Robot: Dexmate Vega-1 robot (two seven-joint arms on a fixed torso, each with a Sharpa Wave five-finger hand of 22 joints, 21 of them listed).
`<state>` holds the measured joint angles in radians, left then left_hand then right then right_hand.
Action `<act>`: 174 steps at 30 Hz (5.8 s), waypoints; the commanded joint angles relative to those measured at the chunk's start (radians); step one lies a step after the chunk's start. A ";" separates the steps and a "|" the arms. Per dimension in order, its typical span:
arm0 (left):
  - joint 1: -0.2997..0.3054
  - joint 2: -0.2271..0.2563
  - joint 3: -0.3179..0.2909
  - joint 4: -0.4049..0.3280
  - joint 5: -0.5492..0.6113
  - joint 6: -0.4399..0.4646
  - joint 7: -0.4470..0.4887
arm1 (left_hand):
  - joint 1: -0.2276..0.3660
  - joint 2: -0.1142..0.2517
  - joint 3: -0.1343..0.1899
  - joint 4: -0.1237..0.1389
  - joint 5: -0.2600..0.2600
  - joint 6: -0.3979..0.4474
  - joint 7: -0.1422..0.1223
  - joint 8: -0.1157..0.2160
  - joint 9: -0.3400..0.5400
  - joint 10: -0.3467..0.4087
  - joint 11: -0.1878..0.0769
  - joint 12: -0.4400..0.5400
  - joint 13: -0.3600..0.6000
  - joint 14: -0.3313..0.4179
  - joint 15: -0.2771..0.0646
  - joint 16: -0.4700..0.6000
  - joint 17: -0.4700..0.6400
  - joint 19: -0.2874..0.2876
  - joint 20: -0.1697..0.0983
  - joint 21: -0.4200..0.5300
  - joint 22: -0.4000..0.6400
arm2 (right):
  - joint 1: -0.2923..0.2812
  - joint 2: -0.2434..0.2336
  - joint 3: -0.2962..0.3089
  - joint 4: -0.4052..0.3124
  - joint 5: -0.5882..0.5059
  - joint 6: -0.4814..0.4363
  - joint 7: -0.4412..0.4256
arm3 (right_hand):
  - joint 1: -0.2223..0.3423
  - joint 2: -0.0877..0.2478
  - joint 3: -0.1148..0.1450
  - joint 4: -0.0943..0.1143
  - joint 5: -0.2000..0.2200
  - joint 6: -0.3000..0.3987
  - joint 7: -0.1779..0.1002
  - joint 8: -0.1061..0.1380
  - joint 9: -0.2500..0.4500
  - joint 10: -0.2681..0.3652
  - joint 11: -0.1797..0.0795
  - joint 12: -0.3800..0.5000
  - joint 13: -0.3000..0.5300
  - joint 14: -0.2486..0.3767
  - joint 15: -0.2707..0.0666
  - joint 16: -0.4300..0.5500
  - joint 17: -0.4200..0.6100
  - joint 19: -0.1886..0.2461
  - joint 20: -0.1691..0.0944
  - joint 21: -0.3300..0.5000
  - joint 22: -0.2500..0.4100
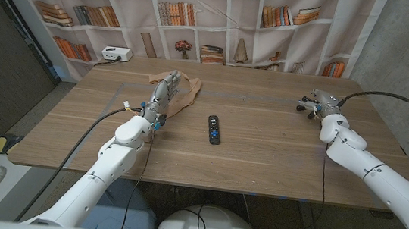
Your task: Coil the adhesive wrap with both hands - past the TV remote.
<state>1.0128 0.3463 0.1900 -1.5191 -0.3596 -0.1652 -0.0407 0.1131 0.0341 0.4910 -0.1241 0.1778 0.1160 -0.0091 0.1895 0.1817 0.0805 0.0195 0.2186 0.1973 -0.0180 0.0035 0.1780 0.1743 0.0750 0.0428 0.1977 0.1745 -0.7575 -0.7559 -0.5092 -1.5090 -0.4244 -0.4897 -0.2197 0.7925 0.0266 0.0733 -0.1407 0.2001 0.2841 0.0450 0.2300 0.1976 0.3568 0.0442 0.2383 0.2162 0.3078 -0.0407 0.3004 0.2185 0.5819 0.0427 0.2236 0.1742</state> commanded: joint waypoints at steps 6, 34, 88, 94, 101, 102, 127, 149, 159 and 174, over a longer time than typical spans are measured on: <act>0.004 -0.002 0.001 0.000 0.001 -0.004 0.000 | 0.004 0.010 -0.002 -0.004 0.003 0.003 -0.004 0.001 0.002 0.009 -0.004 0.005 0.004 -0.003 -0.001 0.005 0.003 0.002 0.002 0.000 0.004 | 0.000 0.004 -0.002 0.001 -0.008 -0.036 -0.012 | 0.015 -0.001 0.002 0.000 0.006 0.017 -0.006 0.005 0.001 0.022 0.001 0.009 0.002 0.023 -0.007 0.010 0.004 0.017 -0.001 0.002 0.002; 0.021 0.004 0.004 -0.031 0.005 0.006 0.016 | 0.006 0.013 -0.001 -0.005 0.003 0.005 -0.005 0.001 0.002 0.010 0.000 0.005 0.004 -0.004 -0.001 0.005 0.002 0.002 0.003 0.000 0.004 | 0.020 0.005 -0.010 0.004 -0.011 -0.111 0.020 | 0.014 0.002 -0.001 0.006 0.004 0.069 0.013 0.013 0.002 0.089 0.013 0.022 0.001 0.084 0.001 0.036 0.013 0.076 -0.001 0.016 0.007; 0.052 0.003 0.001 -0.042 -0.010 -0.010 0.024 | 0.011 0.016 -0.002 -0.007 0.003 -0.051 -0.018 -0.012 0.002 0.014 0.000 0.004 0.005 -0.005 -0.003 0.005 0.002 0.001 0.004 0.000 0.004 | 0.061 0.031 -0.054 0.001 -0.019 -0.254 0.098 | -0.036 -0.011 -0.031 0.032 -0.003 0.158 0.054 0.022 0.002 0.216 0.016 0.035 -0.005 0.210 -0.001 0.103 0.048 0.174 -0.006 0.042 0.015; 0.060 0.010 -0.004 -0.050 -0.012 -0.012 0.026 | 0.011 0.017 -0.002 -0.007 0.004 -0.052 -0.018 -0.011 0.002 0.014 -0.002 0.004 0.005 -0.005 -0.004 0.005 0.002 0.002 0.004 0.000 0.004 | 0.062 0.037 -0.056 -0.003 -0.018 -0.266 0.092 | -0.067 -0.025 -0.048 0.044 -0.003 0.175 0.055 0.024 0.002 0.235 0.016 0.037 -0.005 0.225 -0.005 0.104 0.045 0.192 -0.007 0.048 0.016; 0.066 0.015 -0.007 -0.056 -0.014 -0.016 0.027 | 0.012 0.017 -0.002 -0.008 0.003 -0.051 -0.017 -0.008 0.002 0.014 -0.002 0.004 0.005 -0.005 -0.003 0.005 0.002 0.002 0.003 0.000 0.004 | 0.069 0.047 -0.063 -0.005 -0.021 -0.290 0.089 | -0.083 -0.022 -0.052 0.053 -0.001 0.180 0.056 0.024 0.002 0.244 0.014 0.037 -0.005 0.232 -0.007 0.104 0.045 0.202 -0.008 0.052 0.017; 0.067 0.015 -0.007 -0.057 -0.014 -0.017 0.027 | 0.012 0.017 -0.002 -0.008 0.003 -0.051 -0.017 -0.008 0.002 0.014 0.000 0.004 0.005 -0.005 -0.003 0.005 0.002 0.002 0.004 0.000 0.004 | 0.074 0.047 -0.068 -0.003 -0.024 -0.293 0.093 | -0.085 -0.022 -0.053 0.054 -0.001 0.181 0.056 0.024 0.002 0.244 0.014 0.037 -0.005 0.233 -0.009 0.104 0.044 0.204 -0.010 0.053 0.017; 0.072 0.028 -0.013 -0.052 -0.027 -0.020 0.018 | 0.015 0.019 -0.002 -0.009 0.003 -0.049 -0.019 -0.003 0.002 0.017 -0.004 0.005 0.005 -0.005 -0.003 0.005 0.002 0.002 0.003 0.000 0.004 | 0.134 0.075 -0.121 0.028 -0.047 -0.377 0.133 | -0.158 -0.003 -0.075 0.096 0.012 0.199 0.061 0.022 0.002 0.264 0.018 0.031 -0.006 0.258 -0.003 0.100 0.039 0.213 -0.003 0.054 0.019; 0.064 0.023 -0.012 -0.036 -0.030 -0.025 0.014 | 0.016 0.019 -0.003 -0.009 0.003 -0.046 -0.020 -0.001 0.002 0.015 -0.002 0.004 0.005 -0.005 -0.003 0.004 0.002 0.001 0.002 0.000 0.004 | 0.176 0.109 -0.161 0.097 -0.074 -0.441 0.143 | -0.154 -0.001 -0.076 0.093 0.020 0.188 0.061 0.011 0.002 0.246 0.025 0.015 -0.006 0.237 0.009 0.083 0.037 0.189 0.013 0.043 0.019; 0.059 0.019 -0.009 -0.031 -0.026 -0.024 0.014 | 0.016 0.019 -0.004 -0.009 0.003 -0.044 -0.020 0.000 0.001 0.016 -0.001 0.004 0.005 -0.005 -0.002 0.005 0.002 0.001 0.001 0.000 0.004 | 0.197 0.116 -0.175 0.134 -0.068 -0.457 0.173 | -0.164 0.002 -0.080 0.099 0.021 0.192 0.061 0.011 0.002 0.252 0.029 0.015 -0.005 0.242 0.007 0.083 0.039 0.188 0.015 0.042 0.019; 0.057 0.015 -0.006 -0.028 -0.020 -0.019 0.017 | 0.017 0.020 -0.005 -0.009 0.003 -0.045 -0.021 0.000 0.001 0.016 0.001 0.004 0.005 -0.005 -0.003 0.005 0.002 0.002 0.002 0.000 0.004 | 0.219 0.123 -0.188 0.167 -0.060 -0.443 0.199 | -0.189 0.012 -0.087 0.113 0.024 0.206 0.066 0.012 0.003 0.267 0.029 0.016 -0.004 0.258 0.010 0.087 0.044 0.215 0.004 0.052 0.020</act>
<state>1.0713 0.3640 0.1821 -1.5498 -0.3856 -0.1893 -0.0265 0.1264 0.0474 0.4868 -0.1283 0.1778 0.0677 -0.0287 0.1848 0.1817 0.0911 0.0232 0.2186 0.1973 -0.0180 0.0035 0.1780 0.1743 0.0750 0.0428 0.1977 0.1744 -0.5574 -0.6410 -0.6848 -1.3744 -0.4938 -0.9381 -0.0405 0.6133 0.0346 -0.0108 -0.0313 0.2195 0.4826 0.1072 0.2469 0.1974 0.6137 0.0729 0.2577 0.2094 0.5546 -0.0303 0.3866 0.2581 0.7834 0.0489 0.2677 0.1898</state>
